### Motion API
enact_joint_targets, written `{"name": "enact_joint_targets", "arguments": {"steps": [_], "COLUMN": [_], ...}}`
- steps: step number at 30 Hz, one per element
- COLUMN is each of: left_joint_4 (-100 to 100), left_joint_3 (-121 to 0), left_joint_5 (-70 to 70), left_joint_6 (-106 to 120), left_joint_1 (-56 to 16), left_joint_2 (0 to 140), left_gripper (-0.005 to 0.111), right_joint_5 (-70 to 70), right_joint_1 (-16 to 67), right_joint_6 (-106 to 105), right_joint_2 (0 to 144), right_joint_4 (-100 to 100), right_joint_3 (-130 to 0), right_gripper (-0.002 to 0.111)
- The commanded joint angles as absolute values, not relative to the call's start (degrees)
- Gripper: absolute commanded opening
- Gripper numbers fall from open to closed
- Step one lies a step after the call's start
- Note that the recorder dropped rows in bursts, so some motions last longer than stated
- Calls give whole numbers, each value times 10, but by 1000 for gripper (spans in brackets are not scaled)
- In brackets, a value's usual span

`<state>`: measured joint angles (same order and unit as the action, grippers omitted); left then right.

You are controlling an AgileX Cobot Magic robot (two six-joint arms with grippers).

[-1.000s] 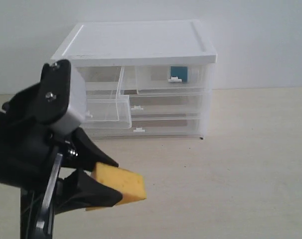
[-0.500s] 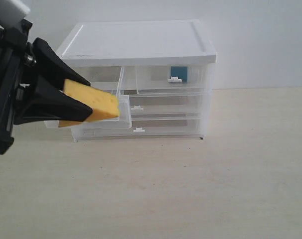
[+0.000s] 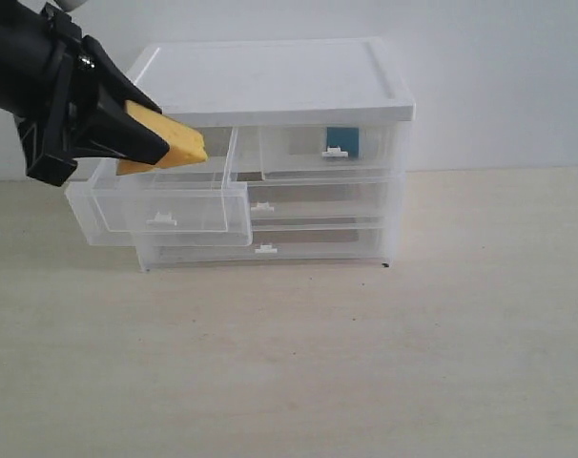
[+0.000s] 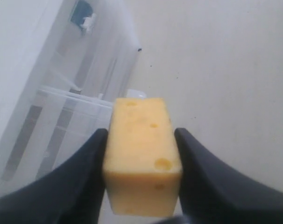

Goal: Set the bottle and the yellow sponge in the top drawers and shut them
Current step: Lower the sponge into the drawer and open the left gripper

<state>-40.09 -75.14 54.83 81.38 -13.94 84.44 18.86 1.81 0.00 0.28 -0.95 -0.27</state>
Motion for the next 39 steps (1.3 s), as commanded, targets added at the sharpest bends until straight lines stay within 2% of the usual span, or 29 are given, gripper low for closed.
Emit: {"name": "enact_joint_targets", "arguments": {"steps": [1,19,21,25,31,35,39], "left_joint_4": [-415,-413,-416,-416,-431,-448,-448], "left_joint_3": [-780,-792,-792,-792,-792,-792,-792], "left_joint_5": [554,470,455,442,418,406,400], "left_joint_6": [845,884,884,884,884,884,884], "left_joint_1": [-130,-110,-110,-110,-110,-110,-110], "left_joint_2": [892,977,982,986,986,986,986], "left_gripper": [4,4,9,28,48,56,57], "right_joint_5": [184,184,184,184,184,184,184], "right_joint_1": [18,18,18,18,18,18,18], "right_joint_6": [0,0,0,0,0,0,0], "right_joint_2": [0,0,0,0,0,0,0], "right_joint_4": [-9,-9,-9,-9,-9,-9,-9], "right_joint_3": [0,0,0,0,0,0,0], "right_gripper": [0,0,0,0,0,0,0]}}
